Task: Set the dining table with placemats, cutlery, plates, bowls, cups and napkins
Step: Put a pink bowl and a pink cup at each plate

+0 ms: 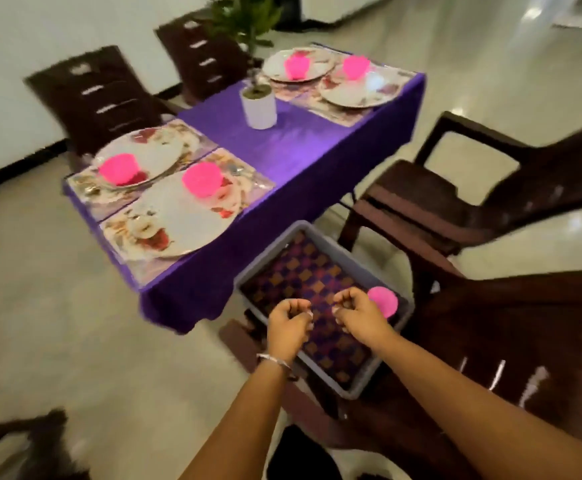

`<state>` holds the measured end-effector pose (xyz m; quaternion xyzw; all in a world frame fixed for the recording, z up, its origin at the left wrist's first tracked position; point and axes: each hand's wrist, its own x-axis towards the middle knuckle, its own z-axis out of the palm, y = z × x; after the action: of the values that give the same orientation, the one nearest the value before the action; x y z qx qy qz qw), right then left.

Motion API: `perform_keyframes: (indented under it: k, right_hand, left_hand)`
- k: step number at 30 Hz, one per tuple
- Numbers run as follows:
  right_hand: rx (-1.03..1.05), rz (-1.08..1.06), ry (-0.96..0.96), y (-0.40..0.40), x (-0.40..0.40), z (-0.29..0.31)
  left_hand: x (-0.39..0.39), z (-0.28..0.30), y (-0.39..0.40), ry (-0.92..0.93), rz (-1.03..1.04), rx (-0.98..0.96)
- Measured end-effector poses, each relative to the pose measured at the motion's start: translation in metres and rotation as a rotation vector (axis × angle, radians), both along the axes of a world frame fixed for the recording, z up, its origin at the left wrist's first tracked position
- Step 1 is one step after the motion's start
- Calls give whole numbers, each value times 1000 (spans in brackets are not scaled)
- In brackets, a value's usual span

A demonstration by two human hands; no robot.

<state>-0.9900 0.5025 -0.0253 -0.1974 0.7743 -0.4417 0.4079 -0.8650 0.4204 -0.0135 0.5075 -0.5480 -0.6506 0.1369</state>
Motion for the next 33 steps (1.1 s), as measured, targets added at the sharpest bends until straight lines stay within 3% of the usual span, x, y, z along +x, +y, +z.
perform_keyframes:
  k: [5,9,15,20,25,33]
  right_hand:
    - [202,-167,50,-16,-53,-51]
    - [437,-223,173,-19,-90,-95]
    - [669,-47,238,-25,-124,-165]
    - [575,-92,154,-25,-138,-201]
    - [504,-143,226,-20,-139,-208]
    - [441,-212,146,-5,-113,-163]
  left_hand:
    - [-65,-56,-43,-132,-280,114]
    - [-106,-120,-58,-224,-365,259]
    - [-131,-206,-55,-370,-462,315]
    - [-132,-237,-47,-396,-537,305]
    - [-121,-248,-41,-383,-529,235]
    - [-99,-196,-42,-275,-563,-17]
